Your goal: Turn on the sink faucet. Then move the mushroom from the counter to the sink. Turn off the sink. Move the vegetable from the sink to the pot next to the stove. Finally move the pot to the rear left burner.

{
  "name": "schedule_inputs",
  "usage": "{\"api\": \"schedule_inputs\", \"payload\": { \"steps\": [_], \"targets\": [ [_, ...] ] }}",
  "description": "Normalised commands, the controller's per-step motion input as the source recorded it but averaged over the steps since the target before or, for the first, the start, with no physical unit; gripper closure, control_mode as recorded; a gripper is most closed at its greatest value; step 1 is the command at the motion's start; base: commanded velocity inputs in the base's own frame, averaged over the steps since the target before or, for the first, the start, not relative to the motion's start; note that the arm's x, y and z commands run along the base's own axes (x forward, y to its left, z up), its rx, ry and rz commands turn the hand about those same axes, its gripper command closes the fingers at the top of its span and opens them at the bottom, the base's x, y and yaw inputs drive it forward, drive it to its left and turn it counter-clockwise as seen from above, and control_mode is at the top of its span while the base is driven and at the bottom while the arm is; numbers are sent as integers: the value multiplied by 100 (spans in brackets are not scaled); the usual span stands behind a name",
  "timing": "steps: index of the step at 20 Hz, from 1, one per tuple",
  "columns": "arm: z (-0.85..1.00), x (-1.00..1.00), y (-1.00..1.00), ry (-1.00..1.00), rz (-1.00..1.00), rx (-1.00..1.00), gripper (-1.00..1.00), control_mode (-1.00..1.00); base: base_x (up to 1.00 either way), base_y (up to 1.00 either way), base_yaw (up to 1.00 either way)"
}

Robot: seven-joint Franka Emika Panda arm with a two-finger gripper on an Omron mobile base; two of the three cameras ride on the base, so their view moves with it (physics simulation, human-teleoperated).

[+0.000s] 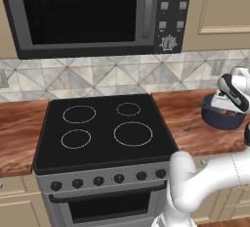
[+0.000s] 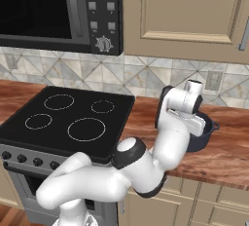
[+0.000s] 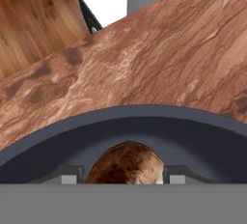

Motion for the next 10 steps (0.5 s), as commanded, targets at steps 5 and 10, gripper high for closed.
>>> {"api": "schedule_inputs", "payload": {
  "steps": [5,10],
  "targets": [
    [0,-1,0,0,0,5,-100,-100,0,0,0],
    [11,-7,0,0,0,4,-100,-100,0,0,0]
  ]
}}
